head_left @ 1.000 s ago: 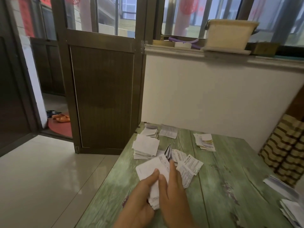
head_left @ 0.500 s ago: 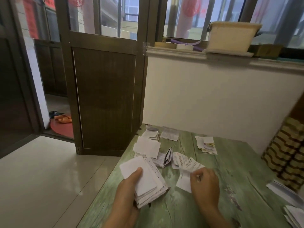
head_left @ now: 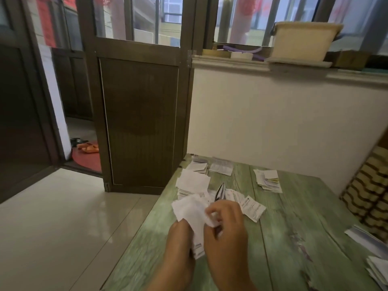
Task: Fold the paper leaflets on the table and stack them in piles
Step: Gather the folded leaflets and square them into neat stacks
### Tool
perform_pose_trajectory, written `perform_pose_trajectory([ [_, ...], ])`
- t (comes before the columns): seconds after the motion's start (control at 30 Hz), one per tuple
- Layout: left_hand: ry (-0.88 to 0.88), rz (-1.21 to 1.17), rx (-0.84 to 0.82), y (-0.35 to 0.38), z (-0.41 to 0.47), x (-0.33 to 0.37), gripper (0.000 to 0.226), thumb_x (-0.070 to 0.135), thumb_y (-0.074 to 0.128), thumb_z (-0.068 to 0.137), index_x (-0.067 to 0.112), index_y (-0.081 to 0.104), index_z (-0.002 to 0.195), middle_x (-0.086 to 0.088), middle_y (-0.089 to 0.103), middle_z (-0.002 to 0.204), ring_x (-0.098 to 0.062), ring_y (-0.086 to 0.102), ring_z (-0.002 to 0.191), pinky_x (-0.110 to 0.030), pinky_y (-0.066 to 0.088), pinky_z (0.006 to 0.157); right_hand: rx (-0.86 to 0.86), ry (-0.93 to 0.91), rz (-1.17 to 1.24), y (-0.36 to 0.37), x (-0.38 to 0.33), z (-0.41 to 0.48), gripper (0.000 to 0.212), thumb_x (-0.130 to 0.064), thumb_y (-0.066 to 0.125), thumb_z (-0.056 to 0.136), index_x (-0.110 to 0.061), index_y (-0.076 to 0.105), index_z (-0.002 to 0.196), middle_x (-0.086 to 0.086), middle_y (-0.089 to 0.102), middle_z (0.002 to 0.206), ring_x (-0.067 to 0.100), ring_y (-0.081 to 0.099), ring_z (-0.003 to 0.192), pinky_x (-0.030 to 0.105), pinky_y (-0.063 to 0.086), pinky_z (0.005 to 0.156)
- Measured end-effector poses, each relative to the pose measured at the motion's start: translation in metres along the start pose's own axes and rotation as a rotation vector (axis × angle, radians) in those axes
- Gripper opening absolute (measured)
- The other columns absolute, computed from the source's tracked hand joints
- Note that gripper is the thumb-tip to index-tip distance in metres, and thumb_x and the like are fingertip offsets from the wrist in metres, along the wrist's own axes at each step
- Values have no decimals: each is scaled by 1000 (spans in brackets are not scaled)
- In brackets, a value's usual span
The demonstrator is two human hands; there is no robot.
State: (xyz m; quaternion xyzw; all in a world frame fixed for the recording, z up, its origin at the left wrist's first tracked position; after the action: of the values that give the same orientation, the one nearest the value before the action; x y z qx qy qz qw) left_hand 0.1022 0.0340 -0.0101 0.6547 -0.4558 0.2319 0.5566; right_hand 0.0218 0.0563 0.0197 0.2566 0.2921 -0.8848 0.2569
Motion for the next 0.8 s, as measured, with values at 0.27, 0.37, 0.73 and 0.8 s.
perform_pose_trajectory([
  [0.27,-86,-388,-107,10,-4,14,53,44,37,94,0,67,90,-17,71,77,-31,63,76,-37,51,72,-103,-226,-260,6,1,-5,29,-19,48,74,-9,73,84,3,60,82,15,62,68,16,51,54],
  [0.37,-85,-284,-119,8,-2,8,45,40,51,88,2,75,88,-17,72,89,-28,69,77,-36,56,72,-171,-262,-300,7,3,-14,37,-21,43,73,-11,72,94,2,60,89,13,54,78,19,45,68],
  [0.73,27,104,-20,7,6,-2,20,21,54,93,9,65,104,-10,74,89,-24,71,76,-29,56,62,-374,433,232,-8,30,-6,40,-26,54,94,-34,35,129,-24,47,115,-10,49,96,2,39,76],
  [0.8,155,316,15,8,6,-2,15,31,53,93,21,63,100,0,73,90,-15,70,81,-26,55,68,-475,589,468,-9,35,-4,25,-22,54,94,-29,48,117,-21,59,102,-9,61,80,2,43,61],
])
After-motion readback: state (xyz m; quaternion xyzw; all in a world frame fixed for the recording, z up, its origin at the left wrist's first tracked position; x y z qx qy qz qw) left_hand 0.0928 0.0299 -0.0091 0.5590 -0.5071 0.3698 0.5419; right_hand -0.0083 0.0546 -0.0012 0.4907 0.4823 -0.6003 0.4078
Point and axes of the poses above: each hand's wrist, its own z-axis towards the middle knuckle, its own y-axis out of the palm, x = y × z, the point moved 3 cm from there along z, towards the middle knuckle
